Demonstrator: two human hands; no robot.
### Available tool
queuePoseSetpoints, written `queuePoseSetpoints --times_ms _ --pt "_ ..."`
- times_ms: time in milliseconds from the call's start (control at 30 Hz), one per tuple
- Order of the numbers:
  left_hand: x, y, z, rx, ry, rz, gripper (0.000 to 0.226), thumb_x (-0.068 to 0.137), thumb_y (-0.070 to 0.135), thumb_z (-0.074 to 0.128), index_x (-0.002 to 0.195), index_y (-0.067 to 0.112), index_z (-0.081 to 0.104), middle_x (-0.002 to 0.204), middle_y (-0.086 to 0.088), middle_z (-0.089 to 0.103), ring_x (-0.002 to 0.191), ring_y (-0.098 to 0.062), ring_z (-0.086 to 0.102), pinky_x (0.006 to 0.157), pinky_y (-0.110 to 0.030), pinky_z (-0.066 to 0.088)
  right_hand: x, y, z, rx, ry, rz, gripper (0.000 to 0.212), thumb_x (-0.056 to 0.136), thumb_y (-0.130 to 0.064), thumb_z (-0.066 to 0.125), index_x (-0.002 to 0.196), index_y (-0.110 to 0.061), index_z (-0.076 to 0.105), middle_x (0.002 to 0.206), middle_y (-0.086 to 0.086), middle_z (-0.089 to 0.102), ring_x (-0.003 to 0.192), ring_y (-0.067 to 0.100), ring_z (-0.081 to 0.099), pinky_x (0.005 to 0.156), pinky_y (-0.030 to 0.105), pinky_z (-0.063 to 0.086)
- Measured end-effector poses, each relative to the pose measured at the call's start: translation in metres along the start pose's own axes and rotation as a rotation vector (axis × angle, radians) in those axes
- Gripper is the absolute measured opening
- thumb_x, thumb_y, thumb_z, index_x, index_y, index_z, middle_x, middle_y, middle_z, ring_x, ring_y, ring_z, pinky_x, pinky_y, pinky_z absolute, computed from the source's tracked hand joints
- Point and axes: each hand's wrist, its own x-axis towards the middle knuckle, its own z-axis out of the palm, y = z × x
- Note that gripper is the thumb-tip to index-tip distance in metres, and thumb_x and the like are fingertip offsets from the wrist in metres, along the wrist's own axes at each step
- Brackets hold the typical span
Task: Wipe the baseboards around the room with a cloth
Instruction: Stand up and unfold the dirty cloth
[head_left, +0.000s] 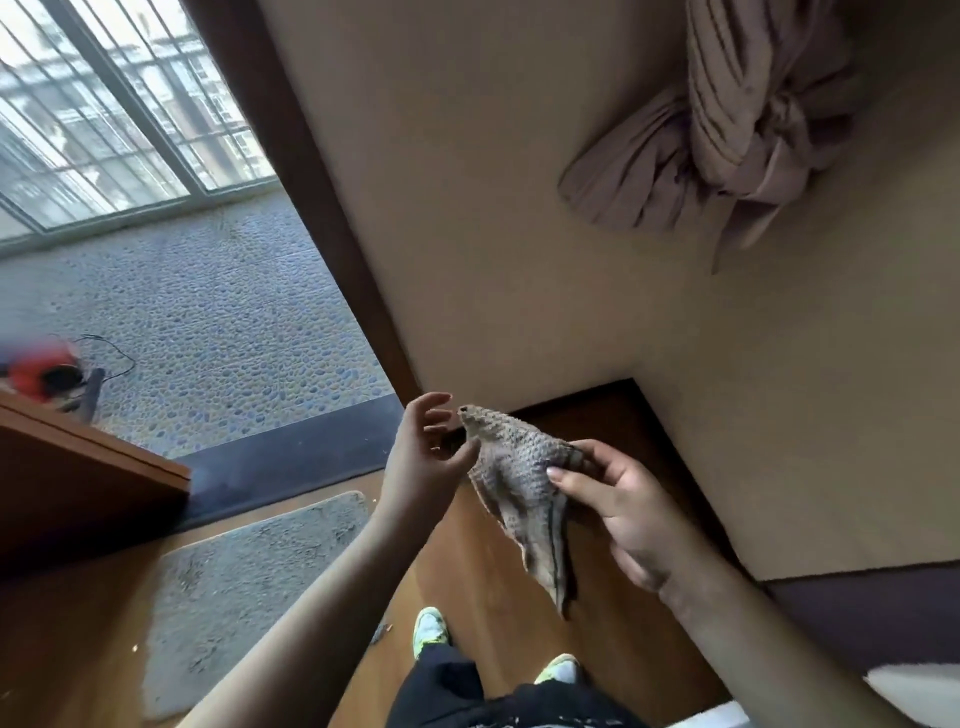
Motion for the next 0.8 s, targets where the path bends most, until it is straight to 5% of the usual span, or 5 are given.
queuePoseSetpoints --times_ms 133,333,567,733,800 --pt "-0.020 -0.009 -0.001 -0.053 0.032 0.011 0.003 0.096 0.027 0.063 0.096 0.029 0.060 0.089 0.007 0.069 0.085 -0.004 0.066 0.078 -0.031 0.054 0.008 0.011 0.031 -0.061 0.038 -0.011 0.024 0.086 -0.003 0.069 0.089 -0.025 0.076 0.092 0.005 0.075 0.085 0.016 0.072 0.068 0.022 0.055" --pt "-0.037 -0.020 -0.038 -0.341 -0.107 -0.064 0.041 0.087 0.066 0.046 0.107 0.037 0.066 0.107 0.006 0.072 0.104 -0.013 0.067 0.087 -0.034 0.054 0.014 0.018 0.075 -0.048 -0.219 0.057 0.038 0.094 -0.035 0.050 0.126 -0.017 0.062 0.121 0.008 0.069 0.117 0.022 0.064 0.097 0.030 0.052" --pt "-0.026 -0.044 -0.123 -0.400 0.028 -0.077 0.018 0.096 0.031 0.062 0.110 0.024 0.071 0.105 -0.003 0.075 0.102 -0.016 0.069 0.084 -0.028 0.053 0.037 0.022 0.140 -0.033 -0.433 0.156 0.058 0.099 -0.049 0.026 0.134 -0.016 0.058 0.135 0.011 0.061 0.130 0.021 0.053 0.105 0.036 0.042" --pt "-0.026 -0.058 -0.201 -0.593 0.048 -0.125 0.023 0.095 0.038 0.058 0.103 0.025 0.074 0.098 -0.005 0.074 0.090 -0.013 0.068 0.073 -0.023 0.054 0.070 0.039 0.183 -0.304 -0.212 -0.068 0.036 0.094 -0.056 0.050 0.112 -0.032 0.070 0.113 0.002 0.072 0.113 0.024 0.064 0.091 0.033 0.048" --pt "-0.029 -0.063 -0.231 -0.660 0.009 -0.116 0.027 0.094 0.041 0.061 0.106 0.020 0.073 0.098 -0.006 0.073 0.091 -0.015 0.067 0.074 -0.024 0.055 0.079 0.055 0.206 -0.369 -0.261 0.015 0.065 0.073 -0.074 0.064 0.125 -0.036 0.060 0.122 -0.005 0.068 0.122 0.019 0.059 0.101 0.034 0.044"
